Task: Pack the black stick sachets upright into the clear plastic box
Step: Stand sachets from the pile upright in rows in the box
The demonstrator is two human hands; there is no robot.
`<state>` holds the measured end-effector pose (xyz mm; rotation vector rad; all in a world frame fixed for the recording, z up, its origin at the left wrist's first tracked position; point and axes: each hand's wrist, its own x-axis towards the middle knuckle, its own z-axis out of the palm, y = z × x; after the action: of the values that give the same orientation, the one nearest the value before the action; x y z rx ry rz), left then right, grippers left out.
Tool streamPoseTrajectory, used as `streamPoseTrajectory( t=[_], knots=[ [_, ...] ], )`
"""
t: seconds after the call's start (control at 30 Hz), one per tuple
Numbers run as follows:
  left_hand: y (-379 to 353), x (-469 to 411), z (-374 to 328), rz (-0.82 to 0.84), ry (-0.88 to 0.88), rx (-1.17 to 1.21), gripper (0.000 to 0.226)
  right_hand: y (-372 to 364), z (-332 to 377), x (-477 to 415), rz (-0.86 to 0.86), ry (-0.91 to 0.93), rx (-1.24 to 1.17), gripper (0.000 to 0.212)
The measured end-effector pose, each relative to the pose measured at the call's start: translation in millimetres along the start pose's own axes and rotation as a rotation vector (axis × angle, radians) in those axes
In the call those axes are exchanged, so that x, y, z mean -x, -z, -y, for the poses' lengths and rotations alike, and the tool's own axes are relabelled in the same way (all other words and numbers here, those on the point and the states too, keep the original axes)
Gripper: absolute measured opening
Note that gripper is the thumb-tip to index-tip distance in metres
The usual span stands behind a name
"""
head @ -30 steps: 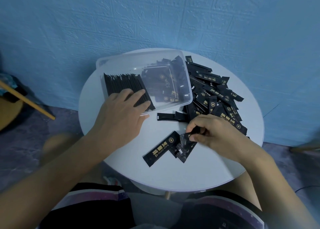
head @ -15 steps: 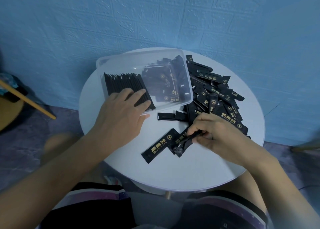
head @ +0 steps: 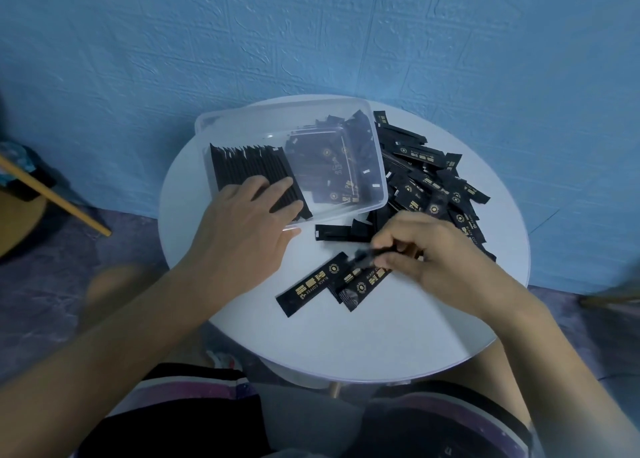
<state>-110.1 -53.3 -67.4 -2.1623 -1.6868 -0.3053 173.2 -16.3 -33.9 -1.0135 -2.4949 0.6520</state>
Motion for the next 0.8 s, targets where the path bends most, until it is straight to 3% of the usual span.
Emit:
streamPoseTrajectory(
  t=[0.23,0.33,0.5,0.8],
  knots=[
    [0.0,1.4,-6.2,-0.015,-0.024,-0.025,0.04,8.6,36.1,-48.0,-0.445,0.002,-0.298,0.012],
    [-0.6,2.7,-10.3,-0.029,-0.037,-0.016,0.039,-3.6,41.2,-80.7,-0.523,-0.026,-0.175,0.01],
    [-2.2,4.6,-12.5,-0.047,-0.035,-0.017,0.041,-30.5,30.1,-123.6,-0.284,-0.168,0.242,0.023],
    [-3.3,7.3,-13.9,-0.05,-0.003,-0.005,0.045,-36.9,19.7,-129.9,-0.224,-0.211,0.132,0.026]
  ],
)
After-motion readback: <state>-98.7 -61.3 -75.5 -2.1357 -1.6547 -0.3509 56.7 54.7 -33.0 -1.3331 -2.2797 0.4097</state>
